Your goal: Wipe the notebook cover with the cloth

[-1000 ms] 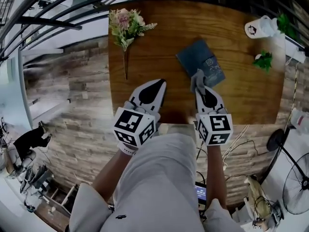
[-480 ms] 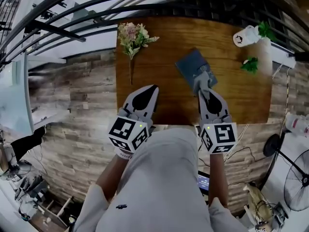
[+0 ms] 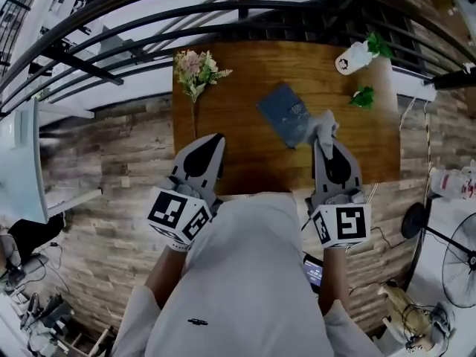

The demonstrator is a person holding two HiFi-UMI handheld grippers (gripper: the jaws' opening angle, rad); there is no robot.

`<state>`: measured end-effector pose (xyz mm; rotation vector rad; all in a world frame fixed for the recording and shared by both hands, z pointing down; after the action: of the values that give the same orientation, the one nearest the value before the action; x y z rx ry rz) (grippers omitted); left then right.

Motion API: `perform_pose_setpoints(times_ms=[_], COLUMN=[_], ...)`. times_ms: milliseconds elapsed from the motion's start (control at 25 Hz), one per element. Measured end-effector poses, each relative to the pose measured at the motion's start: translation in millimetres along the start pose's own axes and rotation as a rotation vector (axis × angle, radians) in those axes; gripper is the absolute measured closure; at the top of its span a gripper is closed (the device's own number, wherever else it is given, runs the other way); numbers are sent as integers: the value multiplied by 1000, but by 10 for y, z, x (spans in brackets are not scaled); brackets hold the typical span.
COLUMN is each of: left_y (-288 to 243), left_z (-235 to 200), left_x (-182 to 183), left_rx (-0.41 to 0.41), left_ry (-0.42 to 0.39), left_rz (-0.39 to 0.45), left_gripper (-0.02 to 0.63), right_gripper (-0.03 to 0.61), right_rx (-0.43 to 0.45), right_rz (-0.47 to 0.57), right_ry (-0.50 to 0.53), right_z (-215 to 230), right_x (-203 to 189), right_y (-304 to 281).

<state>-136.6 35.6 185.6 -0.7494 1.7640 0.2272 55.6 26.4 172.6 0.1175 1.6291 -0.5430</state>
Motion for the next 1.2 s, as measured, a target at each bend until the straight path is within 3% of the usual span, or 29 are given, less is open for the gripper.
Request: perform_pose_setpoints(times_ms=[360, 600, 1200], left_y=[304, 438, 575], left_z=[116, 102, 51], left_x=[316, 387, 385], left_rx=[-22, -8, 26], left_ry=[-119, -128, -134], left_rz=[85, 116, 130], left_gripper=[595, 595, 595], right_gripper=[546, 546, 548], right_rx=[-102, -122, -92], right_rz=[106, 163, 181], right_ry=[18, 24, 6], right_z=[-39, -120, -288], right_x=[218, 316, 340], right_y=[480, 619, 627])
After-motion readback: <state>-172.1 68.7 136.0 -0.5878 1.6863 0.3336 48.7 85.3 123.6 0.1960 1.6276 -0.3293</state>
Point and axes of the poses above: the fingertips, and each gripper's own axes: y backward along the fingers, z to its right, x out of its top, the point moved 1 cm from there along y, backward along the fingers, and after that the axes turned 3 degrees about -x, right-handed, at the moved point
